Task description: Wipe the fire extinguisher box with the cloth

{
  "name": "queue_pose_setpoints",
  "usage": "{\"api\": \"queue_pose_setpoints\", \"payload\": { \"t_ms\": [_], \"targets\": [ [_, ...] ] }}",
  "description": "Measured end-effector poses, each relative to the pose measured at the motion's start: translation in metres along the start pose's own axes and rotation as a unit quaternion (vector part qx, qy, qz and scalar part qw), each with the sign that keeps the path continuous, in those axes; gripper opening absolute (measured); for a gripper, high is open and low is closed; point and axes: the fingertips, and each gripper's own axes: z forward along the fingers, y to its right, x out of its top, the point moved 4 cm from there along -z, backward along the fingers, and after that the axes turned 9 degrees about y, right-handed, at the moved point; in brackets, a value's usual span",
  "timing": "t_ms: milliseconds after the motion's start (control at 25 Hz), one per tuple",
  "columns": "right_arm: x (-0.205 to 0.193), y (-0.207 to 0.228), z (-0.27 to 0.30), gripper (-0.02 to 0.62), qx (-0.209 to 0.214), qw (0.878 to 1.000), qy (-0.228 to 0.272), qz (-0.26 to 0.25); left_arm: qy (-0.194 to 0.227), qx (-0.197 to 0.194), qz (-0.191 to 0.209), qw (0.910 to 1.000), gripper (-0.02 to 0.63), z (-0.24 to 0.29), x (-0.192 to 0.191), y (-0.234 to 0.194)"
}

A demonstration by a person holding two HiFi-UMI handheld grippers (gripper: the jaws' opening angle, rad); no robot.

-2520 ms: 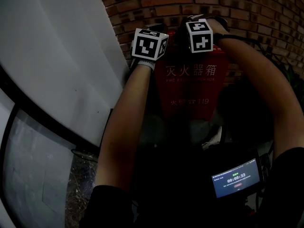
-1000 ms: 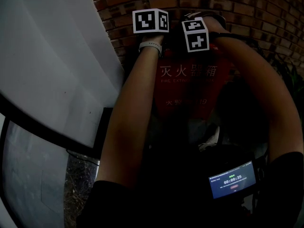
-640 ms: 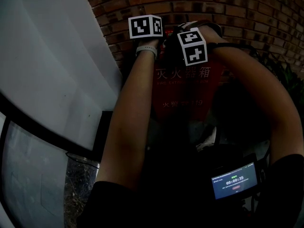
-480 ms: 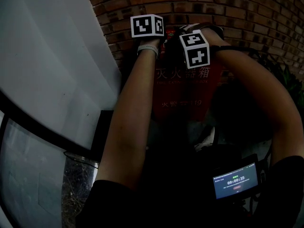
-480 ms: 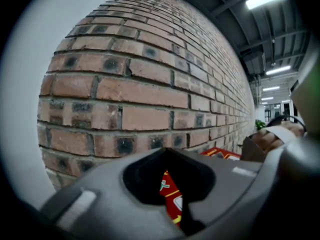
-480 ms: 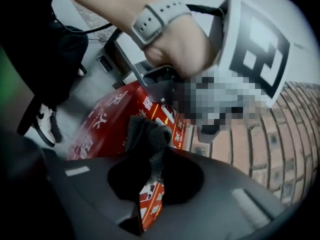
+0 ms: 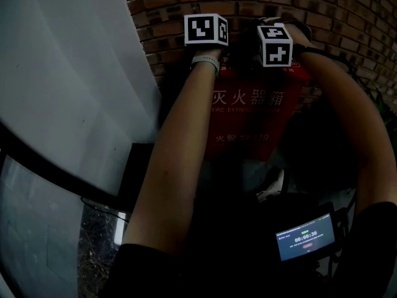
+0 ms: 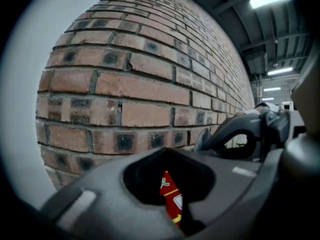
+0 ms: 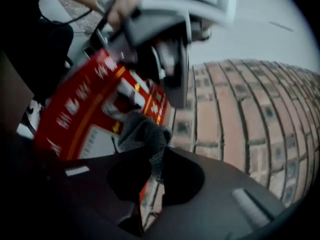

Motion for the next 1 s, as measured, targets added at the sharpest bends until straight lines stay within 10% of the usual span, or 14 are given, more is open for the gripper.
{"api": "queue_pose_setpoints", "payload": {
  "t_ms": [320, 1000],
  "targets": [
    [-0.049, 0.007, 0.044, 0.034, -0.007, 0.999, -0.054, -0.003, -0.007, 0.002, -0.004, 1.0, 0.003, 0.001, 0.0, -0.002],
    [-0.012, -0.044, -0.015, 0.032, 0.011, 1.0, 0.007, -0.026, -0.016, 0.004, -0.006, 0.9998, 0.002, 0.006, -0.004, -0.003]
  ]
}}
